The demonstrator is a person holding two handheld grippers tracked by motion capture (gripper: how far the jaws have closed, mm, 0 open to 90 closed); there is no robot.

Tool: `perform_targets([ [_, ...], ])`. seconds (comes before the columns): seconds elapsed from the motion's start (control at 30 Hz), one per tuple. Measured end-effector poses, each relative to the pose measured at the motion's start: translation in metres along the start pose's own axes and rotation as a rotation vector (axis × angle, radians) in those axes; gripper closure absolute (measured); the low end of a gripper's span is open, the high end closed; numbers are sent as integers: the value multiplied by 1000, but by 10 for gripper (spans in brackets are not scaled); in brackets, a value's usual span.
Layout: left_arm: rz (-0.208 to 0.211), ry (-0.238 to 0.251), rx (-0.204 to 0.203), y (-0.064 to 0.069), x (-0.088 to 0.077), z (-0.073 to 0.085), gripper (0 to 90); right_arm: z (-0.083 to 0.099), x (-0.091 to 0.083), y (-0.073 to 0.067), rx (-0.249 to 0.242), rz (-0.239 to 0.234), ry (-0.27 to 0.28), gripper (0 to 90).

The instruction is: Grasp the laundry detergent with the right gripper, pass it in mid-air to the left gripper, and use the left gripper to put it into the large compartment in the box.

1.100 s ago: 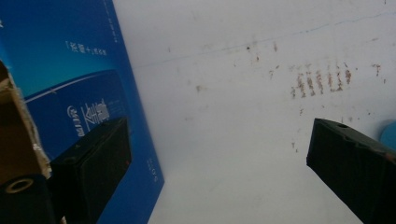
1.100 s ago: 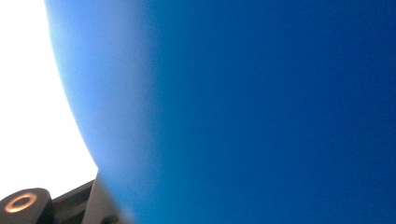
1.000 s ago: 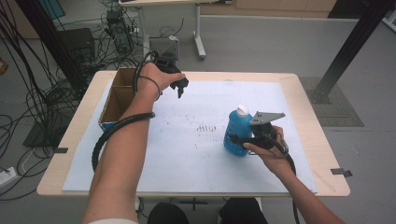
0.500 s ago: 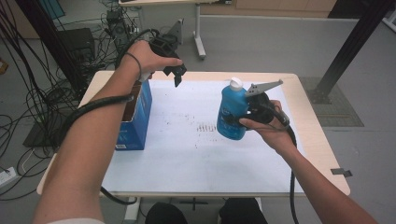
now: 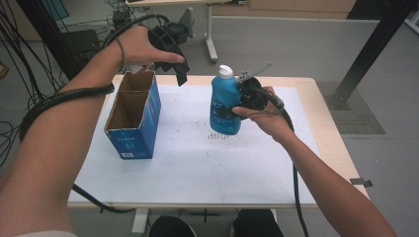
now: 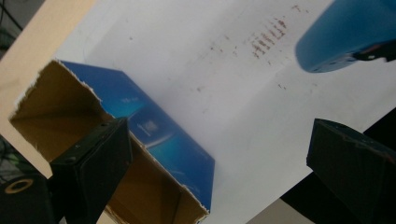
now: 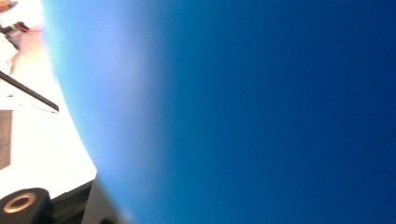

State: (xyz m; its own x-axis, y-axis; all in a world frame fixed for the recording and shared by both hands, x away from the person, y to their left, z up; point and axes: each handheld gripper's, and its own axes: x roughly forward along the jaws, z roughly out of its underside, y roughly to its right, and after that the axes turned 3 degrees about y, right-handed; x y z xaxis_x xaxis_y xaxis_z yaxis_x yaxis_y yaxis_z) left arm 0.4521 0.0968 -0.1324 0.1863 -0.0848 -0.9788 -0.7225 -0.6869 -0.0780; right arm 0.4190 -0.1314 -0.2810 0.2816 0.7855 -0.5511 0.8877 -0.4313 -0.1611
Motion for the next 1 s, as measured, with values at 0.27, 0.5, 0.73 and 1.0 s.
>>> perform_targets([
  [0.27,14,6,96,0,-18,3,65,-17,27,0,-31,-57,-30,451],
  [0.5,0,-1,158,3,-32,-2,66,-28,50,-3,-96,-130,-37,450],
  [0.73,-1,-20,222,9,-34,-4,65,-35,69,-8,-144,-189,-42,449],
  [1.0,13,-78,267,20,-24,0,65,-39,85,-12,-214,-257,-44,449],
])
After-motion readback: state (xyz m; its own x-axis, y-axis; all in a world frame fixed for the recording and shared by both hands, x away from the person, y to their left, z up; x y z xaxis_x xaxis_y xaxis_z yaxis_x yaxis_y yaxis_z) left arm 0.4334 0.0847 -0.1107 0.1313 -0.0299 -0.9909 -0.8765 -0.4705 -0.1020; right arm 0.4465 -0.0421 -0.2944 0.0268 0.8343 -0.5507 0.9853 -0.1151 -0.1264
